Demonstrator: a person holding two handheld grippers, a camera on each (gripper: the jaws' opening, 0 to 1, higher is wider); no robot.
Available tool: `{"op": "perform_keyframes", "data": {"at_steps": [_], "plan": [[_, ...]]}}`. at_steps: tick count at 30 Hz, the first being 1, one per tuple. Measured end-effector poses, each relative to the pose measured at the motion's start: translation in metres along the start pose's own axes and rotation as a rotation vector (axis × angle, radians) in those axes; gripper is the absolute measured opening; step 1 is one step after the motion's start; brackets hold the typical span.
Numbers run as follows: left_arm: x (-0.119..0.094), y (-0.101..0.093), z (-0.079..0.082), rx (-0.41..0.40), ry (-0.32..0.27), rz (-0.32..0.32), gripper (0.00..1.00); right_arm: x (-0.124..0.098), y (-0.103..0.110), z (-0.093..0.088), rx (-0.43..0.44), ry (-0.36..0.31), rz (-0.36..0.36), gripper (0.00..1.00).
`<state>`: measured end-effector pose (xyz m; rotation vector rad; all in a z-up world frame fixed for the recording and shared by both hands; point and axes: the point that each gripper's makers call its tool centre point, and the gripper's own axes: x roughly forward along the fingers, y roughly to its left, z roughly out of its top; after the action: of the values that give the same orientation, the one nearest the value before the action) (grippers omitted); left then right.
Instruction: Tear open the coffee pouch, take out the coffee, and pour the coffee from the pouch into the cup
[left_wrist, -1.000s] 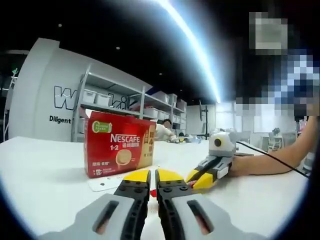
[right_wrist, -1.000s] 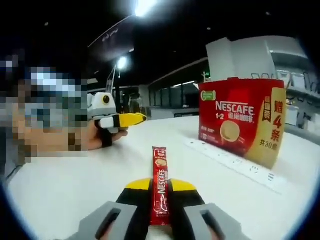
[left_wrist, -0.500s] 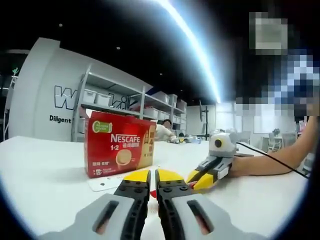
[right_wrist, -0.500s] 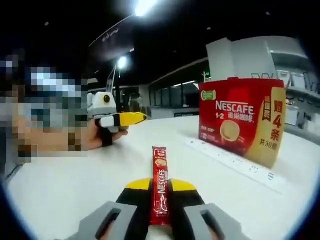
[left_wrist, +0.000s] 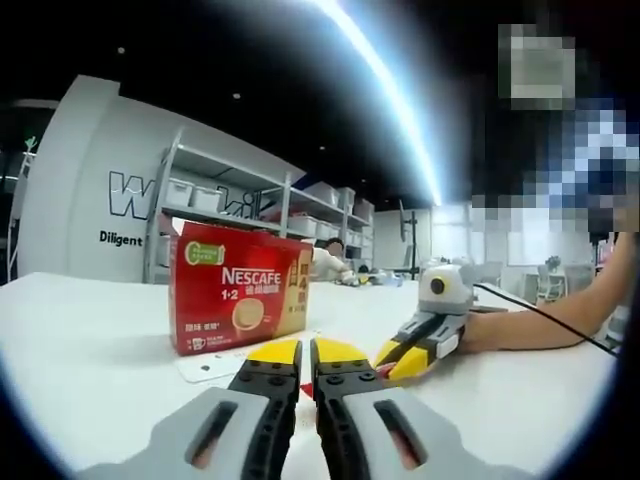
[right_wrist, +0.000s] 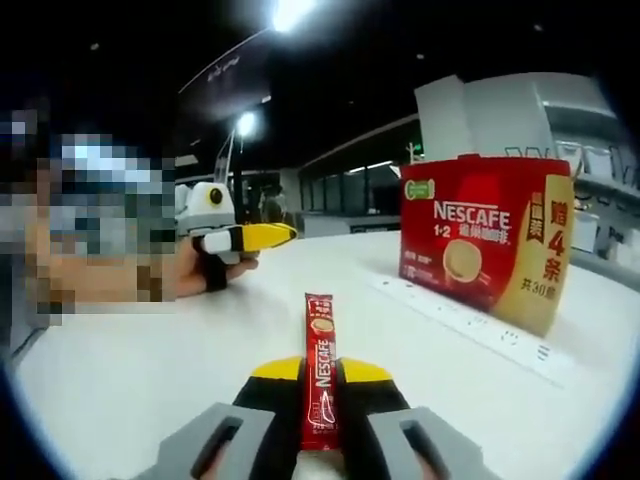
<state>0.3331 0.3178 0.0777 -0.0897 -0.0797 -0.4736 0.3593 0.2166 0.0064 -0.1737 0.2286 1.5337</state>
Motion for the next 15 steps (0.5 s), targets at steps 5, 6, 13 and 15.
{"op": "perform_keyframes", "data": {"at_steps": [5, 6, 13, 15], "plan": [[-0.0002, 0.0001, 0.0003, -0.003, -0.002, 0.0, 0.07, -0.0002, 0.0015, -0.0004, -0.002, 0.002, 0.001, 0.12], [-0.0003, 0.0001, 0.0005, -0.004, -0.003, 0.0, 0.07, -0.0002, 0.0024, -0.0007, -0.004, 0.004, 0.001, 0.12], [-0.0002, 0.0009, 0.0008, -0.008, -0.005, 0.001, 0.07, 0.0005, 0.0029, -0.0027, -0.014, 0.016, 0.005, 0.12], [-0.0004, 0.0015, 0.0008, -0.01, -0.005, 0.003, 0.07, 0.0006, 0.0028, -0.0027, -0.015, 0.016, 0.006, 0.12]]}}
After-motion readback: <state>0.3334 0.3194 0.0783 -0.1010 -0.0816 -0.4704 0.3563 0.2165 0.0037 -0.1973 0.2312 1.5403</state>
